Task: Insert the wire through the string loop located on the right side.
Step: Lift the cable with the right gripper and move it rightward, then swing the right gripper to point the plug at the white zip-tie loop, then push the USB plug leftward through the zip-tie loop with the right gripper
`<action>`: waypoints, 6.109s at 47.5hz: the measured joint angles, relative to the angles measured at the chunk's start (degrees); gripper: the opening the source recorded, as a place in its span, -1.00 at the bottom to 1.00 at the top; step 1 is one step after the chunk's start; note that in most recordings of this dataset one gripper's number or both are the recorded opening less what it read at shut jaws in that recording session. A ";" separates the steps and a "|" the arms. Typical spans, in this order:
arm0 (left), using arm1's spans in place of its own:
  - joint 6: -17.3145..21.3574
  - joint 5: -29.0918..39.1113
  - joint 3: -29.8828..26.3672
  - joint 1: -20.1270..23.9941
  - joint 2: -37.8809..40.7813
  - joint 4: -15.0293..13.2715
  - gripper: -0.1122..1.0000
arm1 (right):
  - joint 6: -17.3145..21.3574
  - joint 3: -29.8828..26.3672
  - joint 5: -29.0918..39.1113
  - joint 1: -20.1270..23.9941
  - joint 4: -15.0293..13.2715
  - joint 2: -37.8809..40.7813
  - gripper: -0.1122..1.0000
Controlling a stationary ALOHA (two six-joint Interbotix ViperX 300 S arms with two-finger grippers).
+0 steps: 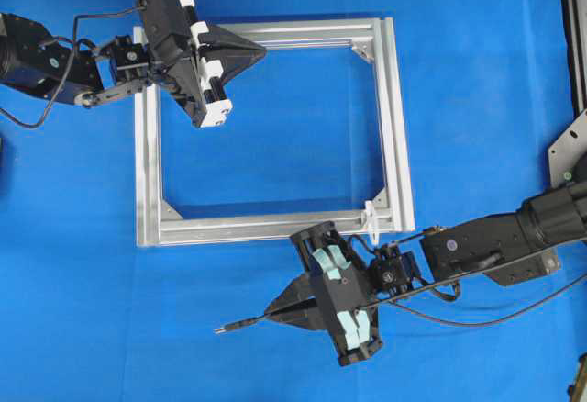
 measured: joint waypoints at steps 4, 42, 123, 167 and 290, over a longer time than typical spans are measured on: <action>0.00 0.09 0.00 0.00 0.00 0.00 -0.80 | 0.00 0.00 0.00 0.00 0.00 0.09 -0.86; 0.00 0.00 0.00 0.00 0.00 0.00 -0.80 | 0.00 0.18 0.00 0.00 0.00 0.09 -0.86; -0.70 0.00 0.00 0.00 0.00 0.00 -0.80 | 0.35 40.69 2.55 3.25 1.67 -38.50 -0.86; -0.70 0.00 0.00 0.09 0.00 0.00 -0.80 | 0.00 41.75 1.76 -7.56 1.58 -37.71 -0.86; -0.70 0.00 0.00 0.00 0.00 0.00 -0.80 | 0.18 32.52 -6.86 -8.00 1.67 -22.24 -0.86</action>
